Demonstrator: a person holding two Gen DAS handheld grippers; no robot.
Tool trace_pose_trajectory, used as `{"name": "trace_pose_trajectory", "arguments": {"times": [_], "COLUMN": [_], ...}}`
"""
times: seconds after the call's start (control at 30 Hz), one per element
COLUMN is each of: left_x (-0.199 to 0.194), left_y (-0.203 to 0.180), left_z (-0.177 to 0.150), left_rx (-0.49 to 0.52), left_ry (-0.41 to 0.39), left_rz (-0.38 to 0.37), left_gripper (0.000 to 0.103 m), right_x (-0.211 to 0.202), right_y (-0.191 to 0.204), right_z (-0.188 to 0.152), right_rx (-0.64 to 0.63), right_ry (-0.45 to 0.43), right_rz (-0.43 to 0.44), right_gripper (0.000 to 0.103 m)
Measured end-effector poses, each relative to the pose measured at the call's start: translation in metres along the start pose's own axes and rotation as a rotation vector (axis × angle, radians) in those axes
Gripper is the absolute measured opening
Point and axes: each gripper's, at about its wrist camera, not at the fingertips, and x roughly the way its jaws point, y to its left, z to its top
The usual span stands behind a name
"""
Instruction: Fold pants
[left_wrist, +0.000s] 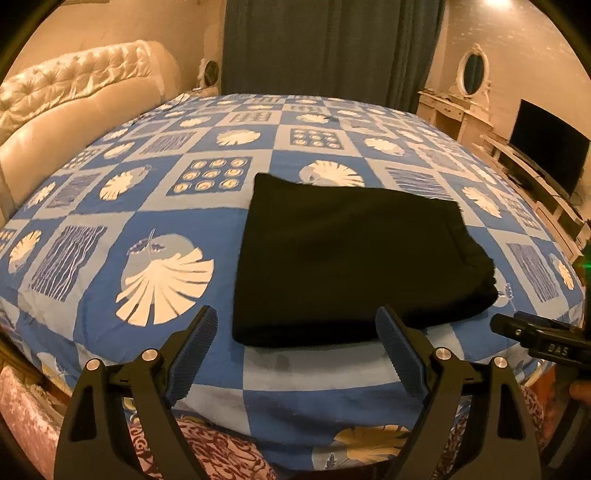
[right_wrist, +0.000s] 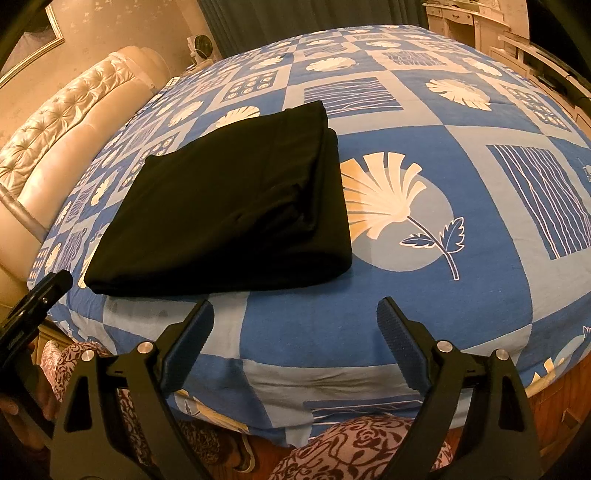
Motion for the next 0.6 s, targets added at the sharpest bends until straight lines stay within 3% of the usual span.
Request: {"name": "trace_pose_trajectory", "arguments": {"times": [0.3,0.6], "left_x": [-0.0029,-0.0034], "left_y": [-0.006,-0.0072], "left_z": [0.0011,0.0044], "left_rx": [-0.014,-0.004], "left_ry": [-0.004,-0.009], "left_rz": [-0.075,0.029], "left_gripper": [0.089,0.09], "right_x": [0.0025,0.0021], "right_y": [0.0059,-0.0001], "right_z": [-0.0076,-0.0029], "right_rx": [-0.004,-0.003], "right_ry": [0.017,0.038], "right_rz": [0.007,0.02], "right_gripper": [0.09,0.09]}}
